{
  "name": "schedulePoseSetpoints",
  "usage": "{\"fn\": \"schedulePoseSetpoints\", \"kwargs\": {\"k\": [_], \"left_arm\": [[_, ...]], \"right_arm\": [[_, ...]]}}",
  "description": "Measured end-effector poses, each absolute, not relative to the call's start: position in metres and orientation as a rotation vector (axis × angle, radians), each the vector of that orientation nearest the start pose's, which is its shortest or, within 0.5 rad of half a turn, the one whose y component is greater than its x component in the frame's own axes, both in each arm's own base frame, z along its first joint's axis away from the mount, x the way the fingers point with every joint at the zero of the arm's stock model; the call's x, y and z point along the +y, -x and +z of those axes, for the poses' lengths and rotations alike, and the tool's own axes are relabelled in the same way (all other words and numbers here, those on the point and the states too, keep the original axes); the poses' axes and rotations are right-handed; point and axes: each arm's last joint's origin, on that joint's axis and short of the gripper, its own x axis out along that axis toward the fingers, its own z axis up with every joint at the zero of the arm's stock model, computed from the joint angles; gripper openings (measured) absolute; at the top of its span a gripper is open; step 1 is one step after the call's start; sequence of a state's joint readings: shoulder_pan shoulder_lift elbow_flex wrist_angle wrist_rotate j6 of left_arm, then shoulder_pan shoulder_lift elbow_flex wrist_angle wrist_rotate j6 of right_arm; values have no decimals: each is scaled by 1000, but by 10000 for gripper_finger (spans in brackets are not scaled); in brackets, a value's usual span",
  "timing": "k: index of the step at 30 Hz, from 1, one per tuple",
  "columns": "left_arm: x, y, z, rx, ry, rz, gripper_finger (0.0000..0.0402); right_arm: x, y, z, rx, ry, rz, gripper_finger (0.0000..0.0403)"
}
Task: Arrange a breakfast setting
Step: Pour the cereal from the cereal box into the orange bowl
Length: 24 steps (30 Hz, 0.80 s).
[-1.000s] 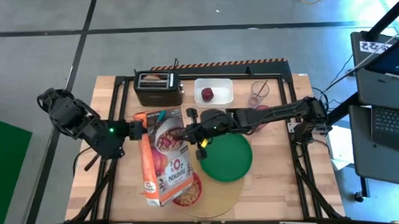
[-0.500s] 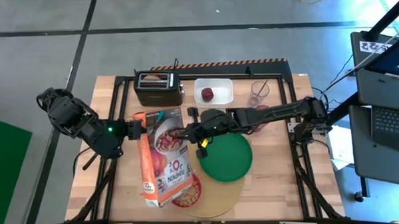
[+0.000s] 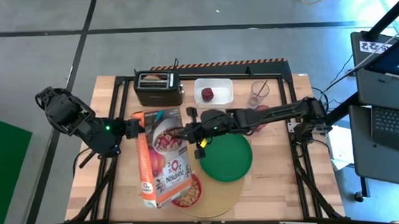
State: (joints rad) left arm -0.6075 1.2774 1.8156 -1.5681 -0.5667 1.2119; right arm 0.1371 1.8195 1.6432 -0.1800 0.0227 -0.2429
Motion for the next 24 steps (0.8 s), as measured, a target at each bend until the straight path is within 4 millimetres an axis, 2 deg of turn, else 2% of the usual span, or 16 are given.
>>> {"fn": "schedulePoseSetpoints", "kwargs": {"k": [3,5,12,14,19,21,24], "left_arm": [[-84,-148,455,770,-1695,-584,107],[-84,-148,455,770,-1695,-588,107],[-84,-148,455,770,-1697,-588,107],[-84,-148,455,769,-1696,-590,107],[-84,-148,455,770,-1697,-588,107],[-84,-148,455,769,-1697,-588,107],[-84,-148,455,772,-1695,-586,107]], "right_arm": [[56,-413,361,283,313,125,12],[55,-411,364,278,322,102,12],[58,-423,334,397,289,180,12],[58,-423,334,400,274,191,12],[56,-414,352,351,300,128,12],[56,-413,353,348,298,136,12],[59,-422,329,442,247,234,12]]}}
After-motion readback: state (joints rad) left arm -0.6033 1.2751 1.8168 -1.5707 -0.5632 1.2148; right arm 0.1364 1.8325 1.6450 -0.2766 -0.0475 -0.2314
